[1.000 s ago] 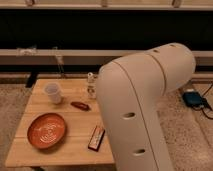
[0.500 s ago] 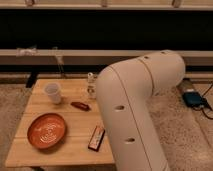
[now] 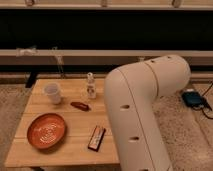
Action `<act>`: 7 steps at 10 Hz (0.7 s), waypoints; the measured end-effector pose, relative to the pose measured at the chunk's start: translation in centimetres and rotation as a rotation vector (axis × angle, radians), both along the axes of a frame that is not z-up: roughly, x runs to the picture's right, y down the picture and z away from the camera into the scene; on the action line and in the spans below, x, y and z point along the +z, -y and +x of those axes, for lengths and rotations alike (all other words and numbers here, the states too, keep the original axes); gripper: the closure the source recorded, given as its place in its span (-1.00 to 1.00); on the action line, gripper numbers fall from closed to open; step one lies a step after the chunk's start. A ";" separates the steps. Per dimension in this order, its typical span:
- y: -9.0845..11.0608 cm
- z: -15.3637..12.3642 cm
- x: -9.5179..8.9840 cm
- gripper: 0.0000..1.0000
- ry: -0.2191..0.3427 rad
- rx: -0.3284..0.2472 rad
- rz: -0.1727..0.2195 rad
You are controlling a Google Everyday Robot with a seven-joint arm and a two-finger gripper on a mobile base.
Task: Place the white sponge in the ceramic bowl
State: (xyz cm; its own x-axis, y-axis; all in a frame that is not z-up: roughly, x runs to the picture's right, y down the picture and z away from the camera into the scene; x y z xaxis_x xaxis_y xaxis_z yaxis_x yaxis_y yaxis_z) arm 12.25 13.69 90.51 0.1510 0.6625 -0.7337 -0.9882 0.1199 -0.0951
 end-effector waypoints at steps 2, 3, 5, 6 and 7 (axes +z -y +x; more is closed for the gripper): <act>-0.7 -0.4 -0.1 0.61 0.008 0.008 -0.007; -0.9 -0.6 -0.6 0.83 0.021 0.007 -0.006; 0.2 -2.3 -1.8 0.87 0.056 -0.010 0.015; 1.7 -4.5 -3.3 0.87 0.101 -0.040 0.038; 2.7 -6.1 -4.4 0.87 0.134 -0.066 0.047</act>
